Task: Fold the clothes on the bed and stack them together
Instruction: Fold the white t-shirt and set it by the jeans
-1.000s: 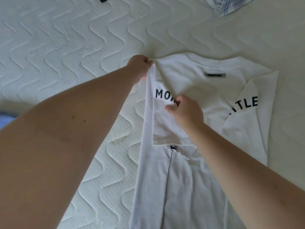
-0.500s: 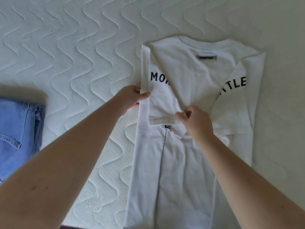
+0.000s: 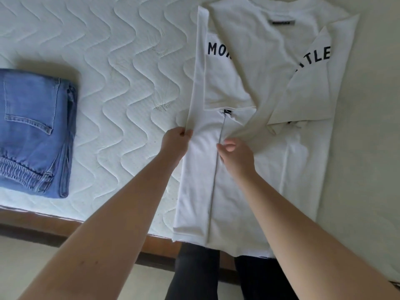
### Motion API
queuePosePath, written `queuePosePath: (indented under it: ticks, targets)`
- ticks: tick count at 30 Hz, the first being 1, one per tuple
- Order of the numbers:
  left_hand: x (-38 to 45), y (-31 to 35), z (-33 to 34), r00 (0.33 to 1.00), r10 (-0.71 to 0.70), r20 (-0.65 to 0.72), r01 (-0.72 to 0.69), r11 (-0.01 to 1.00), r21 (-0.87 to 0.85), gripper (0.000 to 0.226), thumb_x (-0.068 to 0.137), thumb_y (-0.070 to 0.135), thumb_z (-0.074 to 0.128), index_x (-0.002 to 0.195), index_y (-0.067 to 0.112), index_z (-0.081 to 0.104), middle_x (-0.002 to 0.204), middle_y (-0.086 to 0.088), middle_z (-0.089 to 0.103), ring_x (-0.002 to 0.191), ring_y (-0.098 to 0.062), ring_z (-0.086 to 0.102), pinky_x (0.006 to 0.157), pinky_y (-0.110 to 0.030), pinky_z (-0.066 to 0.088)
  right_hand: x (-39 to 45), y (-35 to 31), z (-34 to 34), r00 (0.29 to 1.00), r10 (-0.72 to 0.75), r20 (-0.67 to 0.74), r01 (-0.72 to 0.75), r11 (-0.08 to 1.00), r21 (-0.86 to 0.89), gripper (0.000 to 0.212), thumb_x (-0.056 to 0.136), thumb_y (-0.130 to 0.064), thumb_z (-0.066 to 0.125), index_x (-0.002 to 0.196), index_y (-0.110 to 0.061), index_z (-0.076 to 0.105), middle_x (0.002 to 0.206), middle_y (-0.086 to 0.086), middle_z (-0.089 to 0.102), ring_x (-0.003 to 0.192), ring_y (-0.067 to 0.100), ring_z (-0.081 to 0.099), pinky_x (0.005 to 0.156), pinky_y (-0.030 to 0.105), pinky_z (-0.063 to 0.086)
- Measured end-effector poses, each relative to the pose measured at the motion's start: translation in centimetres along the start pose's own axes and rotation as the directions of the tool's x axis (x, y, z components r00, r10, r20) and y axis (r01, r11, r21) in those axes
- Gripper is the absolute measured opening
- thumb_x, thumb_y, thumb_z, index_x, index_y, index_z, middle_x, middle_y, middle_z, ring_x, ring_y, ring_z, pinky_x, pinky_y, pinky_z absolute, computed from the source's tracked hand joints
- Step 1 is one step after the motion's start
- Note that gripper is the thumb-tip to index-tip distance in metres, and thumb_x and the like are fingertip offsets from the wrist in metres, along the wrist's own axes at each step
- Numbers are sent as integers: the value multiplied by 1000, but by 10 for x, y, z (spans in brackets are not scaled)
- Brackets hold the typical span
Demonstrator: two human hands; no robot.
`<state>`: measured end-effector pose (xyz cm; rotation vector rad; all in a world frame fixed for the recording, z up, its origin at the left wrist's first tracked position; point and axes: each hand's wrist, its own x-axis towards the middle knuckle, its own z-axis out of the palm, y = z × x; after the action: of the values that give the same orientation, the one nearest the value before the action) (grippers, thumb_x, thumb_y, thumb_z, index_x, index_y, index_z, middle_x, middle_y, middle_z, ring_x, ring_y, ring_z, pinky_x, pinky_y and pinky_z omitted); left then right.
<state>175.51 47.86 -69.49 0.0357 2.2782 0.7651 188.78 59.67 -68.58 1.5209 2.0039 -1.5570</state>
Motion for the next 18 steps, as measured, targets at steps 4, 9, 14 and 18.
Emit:
queuePosePath:
  ticks: [4,9,14,18]
  targets:
    - [-3,1,0,1000,-9,9,10,999,-34,35,98,30,52,73,7,60,58,1,45,56,-16,41,47,-24,31,-1,-7,9,999,-29,25,34,980,-198,25,88,-37,67,102,-17,64,98,-1,70,96,18,63,84,30,49]
    - [-20,-17,-5,988,6,153,9,995,-100,22,89,38,69,87,16,68,55,14,54,49,-2,47,49,-17,36,-18,-1,18,996,29,89,8,923,-386,23,89,-38,59,78,-18,59,64,-4,56,74,19,55,60,26,34]
    - [-51,-53,2,985,-24,173,46,991,-127,33,97,39,57,73,17,63,59,7,51,56,-9,46,52,-21,36,-54,27,28,996,-21,85,55,905,-422,38,89,-34,56,57,-16,46,60,4,56,66,25,55,59,28,35]
    - [-88,-82,7,982,-21,186,48,988,-145,16,90,34,69,87,19,67,56,20,60,51,8,53,48,-5,36,-80,48,34,988,37,150,26,917,-398,32,88,-33,58,61,-20,48,62,1,58,66,23,59,57,29,41]
